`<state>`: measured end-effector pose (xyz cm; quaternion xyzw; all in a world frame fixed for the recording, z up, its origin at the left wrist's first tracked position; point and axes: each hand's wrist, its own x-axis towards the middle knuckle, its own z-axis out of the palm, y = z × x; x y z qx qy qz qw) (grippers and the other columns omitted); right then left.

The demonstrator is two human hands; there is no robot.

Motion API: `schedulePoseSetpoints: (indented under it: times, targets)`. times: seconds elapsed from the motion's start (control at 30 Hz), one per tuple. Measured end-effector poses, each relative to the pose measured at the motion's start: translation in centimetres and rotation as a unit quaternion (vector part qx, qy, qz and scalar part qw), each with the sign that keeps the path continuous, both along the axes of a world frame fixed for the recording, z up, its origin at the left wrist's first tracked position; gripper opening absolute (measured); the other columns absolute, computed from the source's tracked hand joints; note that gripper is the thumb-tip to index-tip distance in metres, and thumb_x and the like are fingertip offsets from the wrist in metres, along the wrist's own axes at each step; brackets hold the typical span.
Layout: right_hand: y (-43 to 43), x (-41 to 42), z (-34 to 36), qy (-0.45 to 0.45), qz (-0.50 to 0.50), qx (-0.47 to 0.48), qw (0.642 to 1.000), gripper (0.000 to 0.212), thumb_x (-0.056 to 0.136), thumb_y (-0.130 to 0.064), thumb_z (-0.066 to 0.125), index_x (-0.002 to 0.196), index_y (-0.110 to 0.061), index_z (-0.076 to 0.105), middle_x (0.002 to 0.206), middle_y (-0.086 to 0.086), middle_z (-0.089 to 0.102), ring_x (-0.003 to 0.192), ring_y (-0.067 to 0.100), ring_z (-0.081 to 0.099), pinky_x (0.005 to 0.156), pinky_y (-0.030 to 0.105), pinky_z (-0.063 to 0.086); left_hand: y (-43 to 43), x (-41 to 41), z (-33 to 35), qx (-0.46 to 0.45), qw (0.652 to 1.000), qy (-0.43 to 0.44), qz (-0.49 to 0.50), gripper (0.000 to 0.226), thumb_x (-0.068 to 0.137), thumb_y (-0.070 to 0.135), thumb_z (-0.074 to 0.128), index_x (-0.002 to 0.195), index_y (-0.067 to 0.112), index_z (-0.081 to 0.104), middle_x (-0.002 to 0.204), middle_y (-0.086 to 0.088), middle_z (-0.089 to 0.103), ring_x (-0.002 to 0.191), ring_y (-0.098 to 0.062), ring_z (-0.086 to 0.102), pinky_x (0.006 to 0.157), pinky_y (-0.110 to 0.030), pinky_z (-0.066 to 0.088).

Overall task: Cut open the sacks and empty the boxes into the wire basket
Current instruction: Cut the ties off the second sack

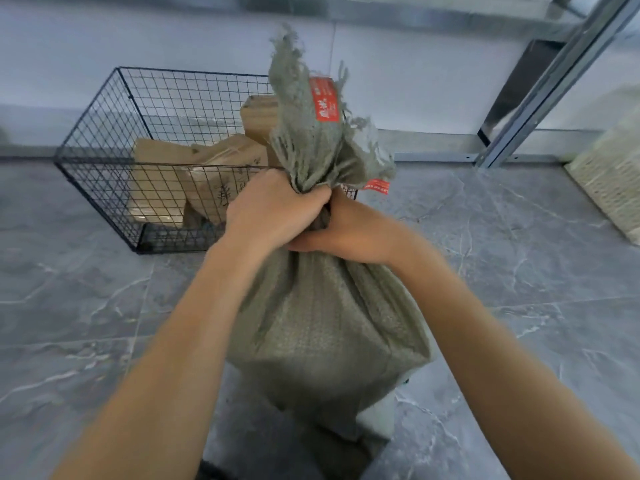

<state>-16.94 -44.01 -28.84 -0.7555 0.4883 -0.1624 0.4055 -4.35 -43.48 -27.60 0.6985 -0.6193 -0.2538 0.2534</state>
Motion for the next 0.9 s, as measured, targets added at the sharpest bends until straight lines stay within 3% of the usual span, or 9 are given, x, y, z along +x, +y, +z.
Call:
schedulePoseSetpoints:
  times: [0.1,0.23,0.3,0.4,0.5,0.6,0.73,0.8,0.9]
  targets:
    - [0.0,0.7,-0.6,0.051,0.004,-0.002,0.999,0.080,0.074,-0.045,0.076,0.142,-0.022,0.040,0.140,0.000,0.050,0.125,0.016,0.049,0.105,0.037,0.041,0.3,0.1,0.2,0.011,1.000,0.014,-0.005,0.033,0.080,0.052,0.055,0.084,0.020,0.065,0.075,0.005,0.058,0.077,-0.021,0.054,0.066,-0.030,0.040]
    - [0.5,1.8,-0.7,0.099,-0.008,-0.003,0.995,0.087,0.065,-0.066,0.068,0.135,-0.020,0.046,0.129,0.003,0.059,0.114,0.019,0.056,0.095,0.037,0.047,0.3,0.6,0.4,-0.008,0.996,0.087,0.028,0.024,0.077,0.035,0.065,0.087,0.012,0.066,0.079,-0.002,0.063,0.081,-0.022,0.058,0.061,-0.029,0.039]
    - [0.8,2.0,-1.0,0.093,-0.018,-0.038,0.995,0.093,0.059,-0.073,0.066,0.134,-0.021,0.046,0.128,0.000,0.059,0.115,0.017,0.056,0.095,0.035,0.047,0.2,1.2,0.4,-0.025,0.993,0.112,0.034,0.021,0.074,0.028,0.067,0.089,0.012,0.067,0.086,-0.004,0.067,0.087,-0.023,0.061,0.066,-0.031,0.046]
    - [0.7,1.7,-0.5,0.060,0.016,-0.049,0.997,0.085,0.071,-0.055,0.075,0.139,-0.021,0.038,0.136,-0.004,0.051,0.123,0.012,0.048,0.094,0.019,0.037,0.2,2.1,0.4,-0.026,0.985,0.163,0.046,0.026,0.072,0.016,0.067,0.099,0.014,0.069,0.096,-0.002,0.070,0.095,-0.021,0.063,0.084,-0.038,0.053]
    - [-0.2,1.2,0.3,0.096,0.057,-0.045,0.993,0.092,0.073,-0.053,0.073,0.146,-0.021,0.027,0.144,-0.006,0.041,0.129,0.009,0.039,0.093,0.012,0.027,0.3,2.8,0.2,-0.023,0.976,0.212,0.052,0.033,0.068,0.013,0.064,0.101,0.017,0.068,0.096,0.000,0.071,0.092,-0.017,0.065,0.086,-0.045,0.054]
    - [-0.7,2.0,-0.6,0.080,0.017,-0.059,0.995,0.092,0.069,-0.059,0.074,0.143,-0.026,0.032,0.140,-0.007,0.046,0.126,0.012,0.045,0.103,0.025,0.038,0.2,2.7,0.0,-0.040,0.965,0.249,0.070,0.040,0.063,0.016,0.062,0.102,0.020,0.068,0.098,0.004,0.071,0.097,-0.016,0.064,0.088,-0.045,0.053]
    - [-0.3,3.8,-2.8,0.034,-0.089,-0.049,0.994,0.093,0.051,-0.074,0.065,0.125,-0.021,0.051,0.115,-0.003,0.064,0.105,0.016,0.061,0.086,0.039,0.052,-0.4,2.1,-0.2,-0.040,0.972,0.220,0.070,0.022,0.073,0.021,0.069,0.094,0.020,0.070,0.089,0.005,0.070,0.093,-0.017,0.064,0.081,-0.034,0.052]
    - [-0.8,4.4,-3.4,0.045,-0.126,-0.046,0.990,0.080,0.056,-0.070,0.064,0.114,-0.016,0.060,0.105,0.003,0.068,0.099,0.021,0.064,0.076,0.035,0.052,-0.7,1.8,-0.3,-0.048,0.976,0.200,0.074,0.018,0.075,0.024,0.069,0.093,0.019,0.070,0.089,0.003,0.070,0.091,-0.017,0.064,0.080,-0.033,0.052]
    - [-1.9,4.9,-4.0,0.056,-0.161,-0.088,0.981,0.045,0.081,-0.041,0.063,0.110,-0.008,0.061,0.106,0.014,0.067,0.102,0.031,0.061,0.069,0.031,0.042,-1.0,1.6,-0.3,-0.059,0.979,0.180,0.078,0.019,0.075,0.026,0.068,0.091,0.015,0.071,0.087,0.000,0.071,0.088,-0.015,0.064,0.070,-0.028,0.050]
